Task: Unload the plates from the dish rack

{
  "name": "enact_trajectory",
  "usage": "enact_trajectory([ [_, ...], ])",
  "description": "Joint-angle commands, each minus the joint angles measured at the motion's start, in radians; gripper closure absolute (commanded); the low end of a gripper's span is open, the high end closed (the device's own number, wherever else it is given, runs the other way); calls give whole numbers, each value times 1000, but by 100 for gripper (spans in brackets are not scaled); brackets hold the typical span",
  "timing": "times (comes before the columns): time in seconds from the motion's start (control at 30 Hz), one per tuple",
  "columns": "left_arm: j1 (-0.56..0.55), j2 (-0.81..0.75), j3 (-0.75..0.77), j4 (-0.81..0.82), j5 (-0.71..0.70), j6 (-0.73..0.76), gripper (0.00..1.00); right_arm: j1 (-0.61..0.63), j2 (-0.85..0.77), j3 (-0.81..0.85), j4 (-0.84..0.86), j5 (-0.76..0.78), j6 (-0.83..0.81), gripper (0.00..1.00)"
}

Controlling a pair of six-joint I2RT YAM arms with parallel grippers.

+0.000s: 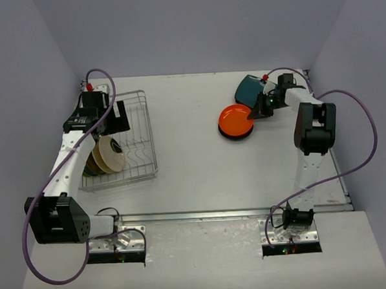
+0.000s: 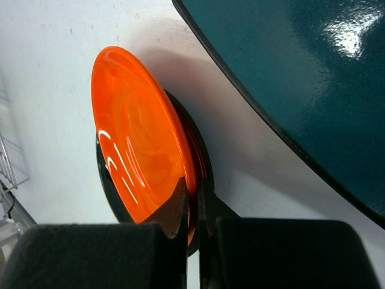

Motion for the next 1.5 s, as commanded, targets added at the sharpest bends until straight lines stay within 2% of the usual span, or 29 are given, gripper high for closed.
enact_trajectory([
  [0.0, 17, -4, -33, -9, -54, -13, 19, -3, 1, 1, 24, 44, -50, 96],
  [0.23, 44, -8, -75, -20, -71, -11, 36, -5, -57, -44, 23, 45, -61, 92],
  [0.4, 50, -9, -99, -21, -103, 0, 37, -5, -100, -67, 4, 8, -64, 92],
  [0.5, 50, -11, -118, -4, -126, 1, 37, -5, -103, -66, -10, -1, -66, 88],
  [0.7, 53, -10, -120, 1, -178, -3, 36, -5, -100, -64, -20, 13, -76, 54],
  [0.87, 61, -20, -124, 0, -198, -5, 35, -6, -129, -82, -17, -3, -74, 34],
  [0.93, 61, -28, -120, 0, -182, -4, 35, -5, -149, -91, -10, -7, -72, 29],
  [1.03, 61, -49, -113, 1, -143, 3, 35, -5, -174, -107, -3, -15, -74, 14],
  [1.2, 61, -99, -107, 31, -80, 20, 35, -4, -217, -126, 12, -26, -76, 4],
  [1.47, 61, -61, -105, 12, -136, 48, 38, -2, -266, -132, 14, -34, -78, 2],
])
